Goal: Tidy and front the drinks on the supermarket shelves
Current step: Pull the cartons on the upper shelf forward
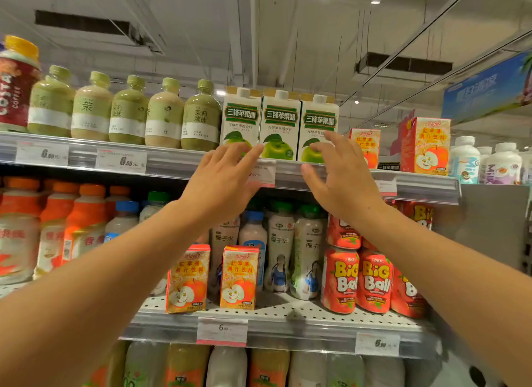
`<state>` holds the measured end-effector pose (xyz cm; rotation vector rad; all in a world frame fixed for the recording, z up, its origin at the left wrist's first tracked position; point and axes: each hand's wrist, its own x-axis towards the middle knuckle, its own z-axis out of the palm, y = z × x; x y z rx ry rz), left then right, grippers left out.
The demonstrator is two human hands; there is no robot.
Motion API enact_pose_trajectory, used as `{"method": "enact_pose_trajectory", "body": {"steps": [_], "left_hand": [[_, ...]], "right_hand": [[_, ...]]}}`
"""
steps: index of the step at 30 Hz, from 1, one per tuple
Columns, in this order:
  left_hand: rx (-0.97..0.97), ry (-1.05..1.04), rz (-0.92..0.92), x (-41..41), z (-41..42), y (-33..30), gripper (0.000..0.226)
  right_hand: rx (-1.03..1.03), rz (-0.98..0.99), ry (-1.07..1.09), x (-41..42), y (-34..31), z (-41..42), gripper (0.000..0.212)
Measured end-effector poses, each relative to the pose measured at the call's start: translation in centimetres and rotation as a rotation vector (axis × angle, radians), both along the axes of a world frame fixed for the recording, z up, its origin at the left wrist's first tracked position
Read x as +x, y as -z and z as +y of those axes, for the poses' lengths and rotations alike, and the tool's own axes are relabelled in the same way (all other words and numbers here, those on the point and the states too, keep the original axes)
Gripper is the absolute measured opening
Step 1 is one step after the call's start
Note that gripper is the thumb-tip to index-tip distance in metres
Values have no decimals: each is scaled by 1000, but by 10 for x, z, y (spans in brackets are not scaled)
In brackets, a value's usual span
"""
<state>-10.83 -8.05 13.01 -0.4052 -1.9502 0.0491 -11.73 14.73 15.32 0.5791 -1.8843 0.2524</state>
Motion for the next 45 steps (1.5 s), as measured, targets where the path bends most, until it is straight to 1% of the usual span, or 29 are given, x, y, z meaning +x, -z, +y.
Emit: {"method": "enact_pose_trajectory", "body": {"steps": [2,5,7,10,13,15,17,18,20,23,25,27,30,33,34,36,37,38,40,42,45], "left_hand": [[11,-64,4,5,-25,2,61],[-39,-146,1,13,-61,7,57],[-63,-173,16,16,-77,8,54],[-48,-154,31,17,-85,9,51],[3,-128,29,14,-80,13,48],[38,-119,25,11,-78,15,47],[60,-108,34,7,-77,17,48],[73,-101,41,6,-77,19,48],[103,-81,54,4,-75,21,48],[134,-56,59,1,-73,24,50],[131,-46,64,-1,-74,26,51],[133,-45,65,-3,-74,26,53],[140,-66,58,-3,-72,27,60],[128,-121,32,-4,-67,25,65],[128,-145,13,-3,-63,23,64],[150,-174,-16,0,-53,16,52],[148,-179,-22,2,-49,12,49],[127,-174,-21,3,-43,9,50],[43,-137,-6,2,-32,6,53],[-18,-92,6,-1,-17,6,56],[-23,-37,13,-8,10,4,55]], "right_hand": [[182,35,45,7,23,-1,52],[272,-74,132,9,45,-4,62],[285,-86,171,6,53,-7,67],[263,-115,199,4,63,-13,72],[187,-86,89,8,83,-28,65],[185,-94,-8,8,102,-41,59],[181,-257,-56,5,118,-58,60],[166,-359,-59,1,126,-65,63],[144,-498,-33,-9,139,-77,68],[108,-632,33,-18,149,-85,71],[39,-696,15,-21,150,-87,70],[-37,-736,-19,-22,148,-91,63],[-90,-759,-7,-25,143,-95,53],[-103,-722,35,-30,140,-96,47],[-120,-731,24,-31,138,-97,49],[-157,-779,-2,-28,134,-96,65],[-155,-796,-7,-26,133,-94,72],[-106,-788,2,-21,131,-92,73],[-17,-727,-16,-9,126,-82,66],[-17,-699,-56,5,118,-69,61],[-18,-618,-85,25,96,-44,52]]}}
